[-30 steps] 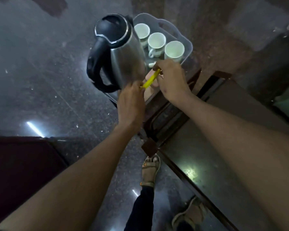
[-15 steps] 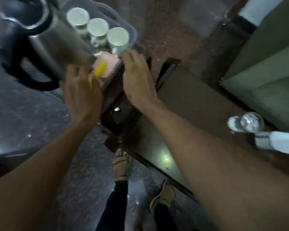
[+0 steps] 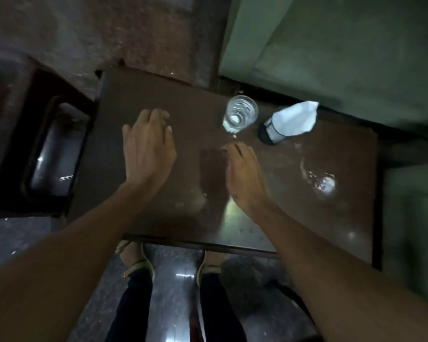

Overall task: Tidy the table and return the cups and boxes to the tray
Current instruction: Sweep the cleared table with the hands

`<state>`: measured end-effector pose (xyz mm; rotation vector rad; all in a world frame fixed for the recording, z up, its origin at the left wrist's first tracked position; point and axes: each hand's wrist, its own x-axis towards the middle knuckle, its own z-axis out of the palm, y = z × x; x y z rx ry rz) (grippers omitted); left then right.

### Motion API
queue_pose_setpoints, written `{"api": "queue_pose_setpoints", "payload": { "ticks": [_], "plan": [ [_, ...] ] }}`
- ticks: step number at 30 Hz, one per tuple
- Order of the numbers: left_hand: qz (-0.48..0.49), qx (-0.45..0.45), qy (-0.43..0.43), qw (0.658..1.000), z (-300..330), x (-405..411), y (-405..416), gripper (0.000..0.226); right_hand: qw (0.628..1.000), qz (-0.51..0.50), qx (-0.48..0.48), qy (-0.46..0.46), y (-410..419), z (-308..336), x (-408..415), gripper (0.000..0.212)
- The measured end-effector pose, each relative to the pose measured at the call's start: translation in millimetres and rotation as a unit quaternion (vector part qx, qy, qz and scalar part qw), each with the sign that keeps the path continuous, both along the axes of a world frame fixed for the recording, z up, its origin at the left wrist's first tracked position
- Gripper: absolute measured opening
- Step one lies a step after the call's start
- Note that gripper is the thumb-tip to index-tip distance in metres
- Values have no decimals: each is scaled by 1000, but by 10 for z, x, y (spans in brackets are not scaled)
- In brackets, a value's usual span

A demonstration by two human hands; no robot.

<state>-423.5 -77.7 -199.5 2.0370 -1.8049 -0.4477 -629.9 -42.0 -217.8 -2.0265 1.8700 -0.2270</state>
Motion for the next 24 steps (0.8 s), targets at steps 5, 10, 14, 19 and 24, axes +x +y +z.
{"api": "queue_pose_setpoints", "payload": {
  "ticks": [5, 10, 14, 19, 24],
  "plan": [
    [-67, 25, 15, 997, -121, -844, -5, 27, 998, -59, 23, 22, 200, -101, -962, 47],
    [-57, 44, 26, 997, -237, -1370, -81, 27, 992, -127, 15, 12, 168, -191, -1525, 40],
    [-19, 50, 29, 998, -298, -1603, -210, 33, 987, -158, 6, 5, 6, -229, -1812, 33],
    [45, 37, 53, 997, -297, -1711, -330, 45, 986, -166, -3, -13, -244, -276, -2010, 29],
    [59, 45, 40, 996, -321, -1750, -445, 73, 986, -166, -2, -6, -452, -360, -2027, 31]
  ]
}}
